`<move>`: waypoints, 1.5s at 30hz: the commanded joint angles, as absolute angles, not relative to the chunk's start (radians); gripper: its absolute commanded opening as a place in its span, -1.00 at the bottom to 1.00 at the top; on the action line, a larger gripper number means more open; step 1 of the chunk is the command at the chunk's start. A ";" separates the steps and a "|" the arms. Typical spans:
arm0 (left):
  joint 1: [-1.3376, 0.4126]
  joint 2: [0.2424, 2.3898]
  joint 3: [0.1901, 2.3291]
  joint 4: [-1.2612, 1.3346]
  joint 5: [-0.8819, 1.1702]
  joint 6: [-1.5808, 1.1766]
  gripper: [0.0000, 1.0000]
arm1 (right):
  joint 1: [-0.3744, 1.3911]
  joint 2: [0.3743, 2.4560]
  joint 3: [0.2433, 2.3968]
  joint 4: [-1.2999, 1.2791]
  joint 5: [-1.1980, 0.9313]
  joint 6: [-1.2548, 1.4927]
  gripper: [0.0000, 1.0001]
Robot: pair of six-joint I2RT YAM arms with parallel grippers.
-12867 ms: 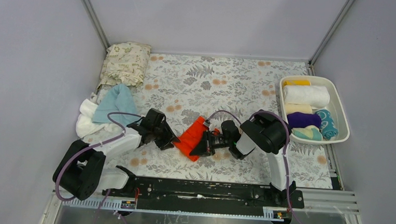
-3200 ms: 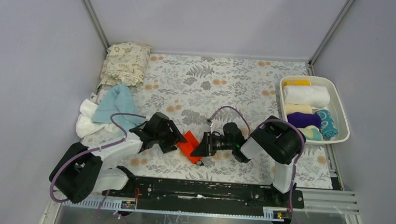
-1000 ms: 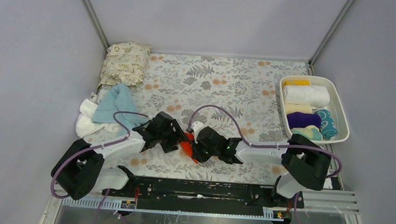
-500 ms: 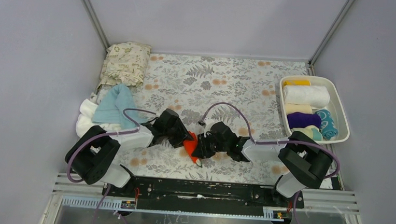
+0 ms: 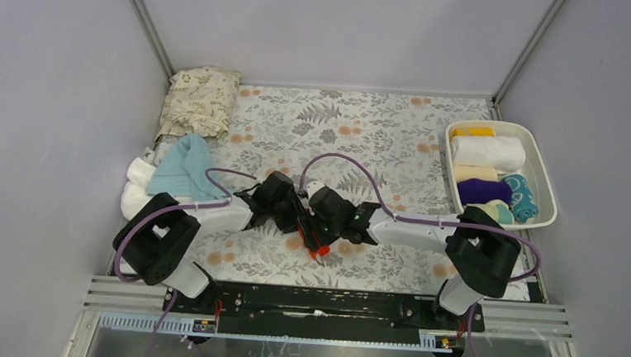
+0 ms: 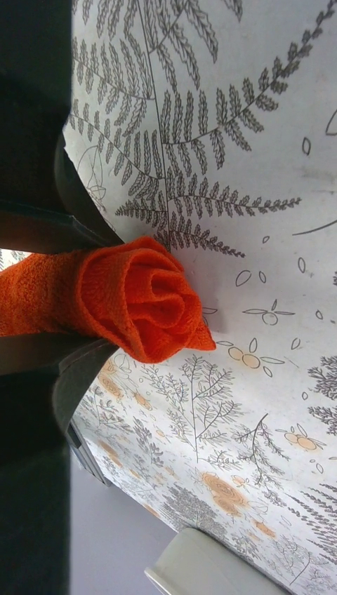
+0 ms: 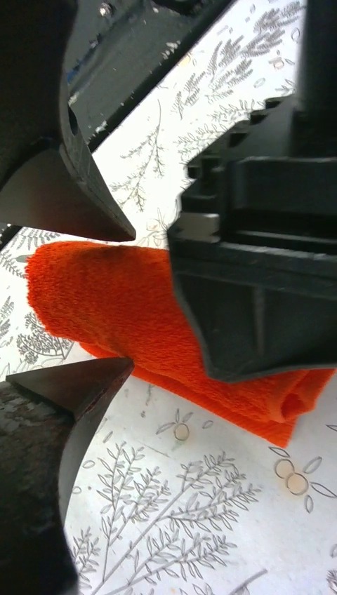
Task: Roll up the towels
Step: Pick up the towel at the center of the board.
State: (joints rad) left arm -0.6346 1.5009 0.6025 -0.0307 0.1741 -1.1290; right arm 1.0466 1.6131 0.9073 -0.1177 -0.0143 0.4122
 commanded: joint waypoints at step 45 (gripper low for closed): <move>-0.280 1.203 0.942 -0.598 -0.057 -0.761 0.56 | 0.872 1.300 0.881 -0.499 0.225 0.524 -1.00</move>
State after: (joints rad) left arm -0.3542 1.2758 0.8642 -0.4583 0.0093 -0.9058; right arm 0.9730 1.4139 0.8364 -0.3443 0.1001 0.4583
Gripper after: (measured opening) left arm 0.768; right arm 0.317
